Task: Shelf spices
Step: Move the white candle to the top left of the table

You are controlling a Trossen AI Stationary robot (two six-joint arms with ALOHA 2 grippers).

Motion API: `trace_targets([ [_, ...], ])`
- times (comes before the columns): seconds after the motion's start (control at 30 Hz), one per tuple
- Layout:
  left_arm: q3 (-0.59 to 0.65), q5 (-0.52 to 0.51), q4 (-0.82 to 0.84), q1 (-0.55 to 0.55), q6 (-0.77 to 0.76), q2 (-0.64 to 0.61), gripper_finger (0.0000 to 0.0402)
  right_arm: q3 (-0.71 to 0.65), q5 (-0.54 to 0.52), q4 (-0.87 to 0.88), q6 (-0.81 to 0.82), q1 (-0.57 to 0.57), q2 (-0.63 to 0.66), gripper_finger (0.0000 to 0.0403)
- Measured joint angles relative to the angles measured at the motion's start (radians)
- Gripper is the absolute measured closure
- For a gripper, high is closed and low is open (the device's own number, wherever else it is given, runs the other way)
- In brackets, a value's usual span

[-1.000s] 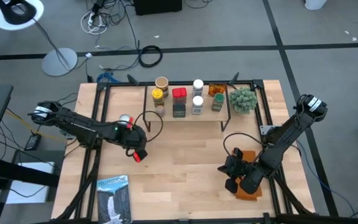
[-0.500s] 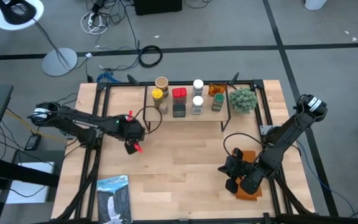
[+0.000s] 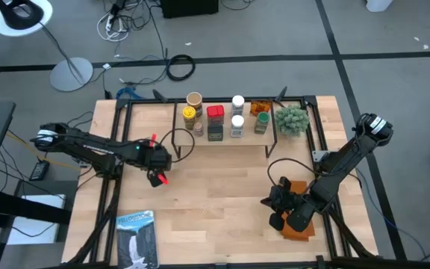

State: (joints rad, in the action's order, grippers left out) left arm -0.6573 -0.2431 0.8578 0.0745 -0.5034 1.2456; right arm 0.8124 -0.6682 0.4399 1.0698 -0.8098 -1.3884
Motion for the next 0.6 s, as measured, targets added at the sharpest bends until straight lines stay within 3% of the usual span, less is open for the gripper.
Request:
trace_targets([
  [0.27,-0.060,-0.047,0.006,0.091,-0.061,-0.187,0.0110,0.000,0.006,0.003,-0.017,0.033,0.000,0.0401],
  [0.4,-0.068,-0.067,0.056,0.176,-0.194,-0.304,0.0110,0.000,0.010,0.003,-0.018,0.035,0.000,0.0401],
  [0.6,-0.068,-0.349,0.143,0.418,-0.517,-0.391,0.0110,0.000,0.013,0.003,-0.018,0.035,0.000,0.0401],
])
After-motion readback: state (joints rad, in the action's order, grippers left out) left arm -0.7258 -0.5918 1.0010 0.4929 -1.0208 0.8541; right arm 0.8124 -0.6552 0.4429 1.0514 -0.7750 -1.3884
